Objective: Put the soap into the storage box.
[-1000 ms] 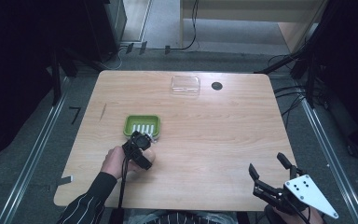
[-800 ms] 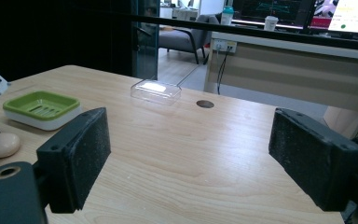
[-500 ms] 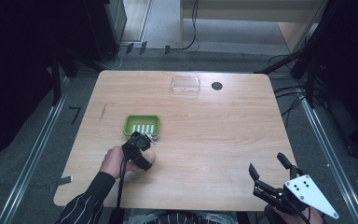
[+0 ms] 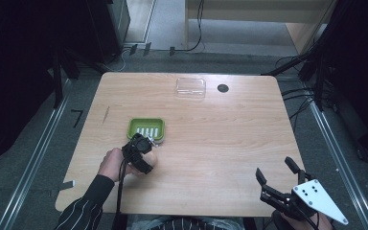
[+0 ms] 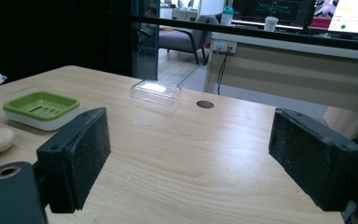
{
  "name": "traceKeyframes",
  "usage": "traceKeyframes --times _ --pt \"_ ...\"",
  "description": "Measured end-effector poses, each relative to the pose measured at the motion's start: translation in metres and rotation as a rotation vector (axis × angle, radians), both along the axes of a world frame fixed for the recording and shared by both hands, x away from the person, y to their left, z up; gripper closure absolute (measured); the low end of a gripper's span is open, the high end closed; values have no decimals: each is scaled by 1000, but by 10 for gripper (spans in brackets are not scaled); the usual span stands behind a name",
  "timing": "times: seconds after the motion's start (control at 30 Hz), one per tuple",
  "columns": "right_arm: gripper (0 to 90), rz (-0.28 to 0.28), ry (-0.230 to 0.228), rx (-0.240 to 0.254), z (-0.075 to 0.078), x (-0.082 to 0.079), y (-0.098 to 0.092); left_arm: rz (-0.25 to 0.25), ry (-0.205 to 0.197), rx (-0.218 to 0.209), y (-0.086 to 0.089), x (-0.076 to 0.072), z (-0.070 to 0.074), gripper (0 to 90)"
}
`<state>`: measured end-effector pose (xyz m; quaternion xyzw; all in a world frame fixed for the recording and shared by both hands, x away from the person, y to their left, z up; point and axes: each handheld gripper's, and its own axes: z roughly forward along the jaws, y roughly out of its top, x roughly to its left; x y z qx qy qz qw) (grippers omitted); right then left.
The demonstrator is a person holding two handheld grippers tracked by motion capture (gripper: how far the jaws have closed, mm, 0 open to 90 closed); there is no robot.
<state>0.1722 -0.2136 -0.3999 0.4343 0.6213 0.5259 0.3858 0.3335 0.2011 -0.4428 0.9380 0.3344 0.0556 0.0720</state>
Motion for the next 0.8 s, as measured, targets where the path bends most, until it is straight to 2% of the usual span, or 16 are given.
traceKeyframes --times 0.43,0.8 --pt "132 0 0 -1 0 0 0 -61 -3 0 2 4 6 335" --pt "132 -1 1 1 0 0 0 -81 -1 -4 3 8 12 334"
